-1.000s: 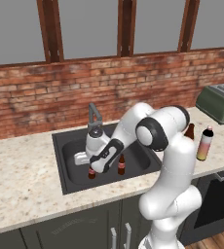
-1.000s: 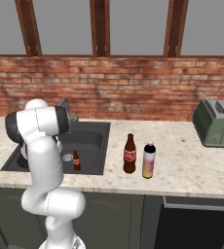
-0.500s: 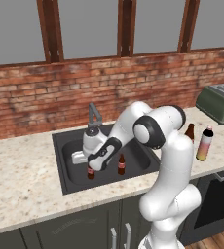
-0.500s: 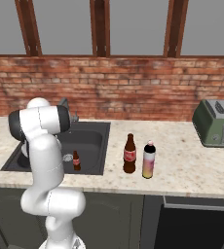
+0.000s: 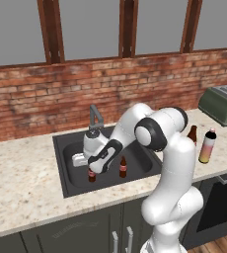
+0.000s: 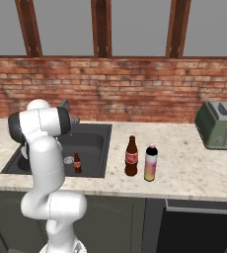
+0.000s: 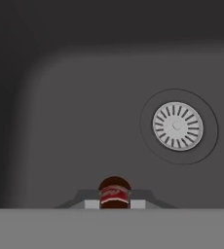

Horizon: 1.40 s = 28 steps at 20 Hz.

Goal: Place the large bottle from the dining counter next to the other large bottle outside the sink, and place the small bottle from the dining counter next to the other small bottle inside the sink.

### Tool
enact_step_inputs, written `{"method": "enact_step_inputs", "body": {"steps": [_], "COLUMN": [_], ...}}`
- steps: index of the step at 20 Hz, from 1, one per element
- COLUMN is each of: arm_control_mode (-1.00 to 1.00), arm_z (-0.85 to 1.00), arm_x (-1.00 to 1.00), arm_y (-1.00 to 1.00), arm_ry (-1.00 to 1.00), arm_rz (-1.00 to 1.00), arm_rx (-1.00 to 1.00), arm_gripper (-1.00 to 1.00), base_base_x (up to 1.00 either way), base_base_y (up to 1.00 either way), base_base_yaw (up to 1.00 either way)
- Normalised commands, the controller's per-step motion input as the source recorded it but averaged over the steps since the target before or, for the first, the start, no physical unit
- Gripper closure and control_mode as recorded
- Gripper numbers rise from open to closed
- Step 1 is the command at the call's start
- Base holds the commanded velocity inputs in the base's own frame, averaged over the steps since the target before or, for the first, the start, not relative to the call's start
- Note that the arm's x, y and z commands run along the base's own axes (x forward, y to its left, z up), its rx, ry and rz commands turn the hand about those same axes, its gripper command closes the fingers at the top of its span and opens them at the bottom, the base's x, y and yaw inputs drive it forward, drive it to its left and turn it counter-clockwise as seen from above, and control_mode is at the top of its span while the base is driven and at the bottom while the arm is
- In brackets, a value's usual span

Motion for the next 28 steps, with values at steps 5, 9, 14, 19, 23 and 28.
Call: {"method": "enact_step_inputs", "body": {"steps": [5,9,14,19,23,28], "arm_control_mode": [-1.00,-1.00,-1.00,-1.00,-1.00,-1.00], "arm_z": [0.00,0.00,0.11,0.43,0.46,0.55], "arm_x": [0.00,0.00,0.00,0.00,0.00,0.00], "arm_y": [0.00,0.00,0.00,0.05,0.15,0.08], "arm_ry": [0.00,-0.01,-0.04,-0.04,-0.05,-0.04], "arm_rz": [0.00,0.00,0.00,0.00,0.00,0.00], "arm_rx": [0.00,0.00,0.00,0.00,0.00,0.00], "arm_gripper": [-1.00,-1.00,-1.00,-1.00,-1.00,-1.00], "base_base_x": [0.00,0.00,0.00,0.00,0.00,0.00], "base_base_y": [0.00,0.00,0.00,0.00,0.00,0.00], "base_base_yaw": [0.00,0.00,0.00,0.00,0.00,0.00]}}
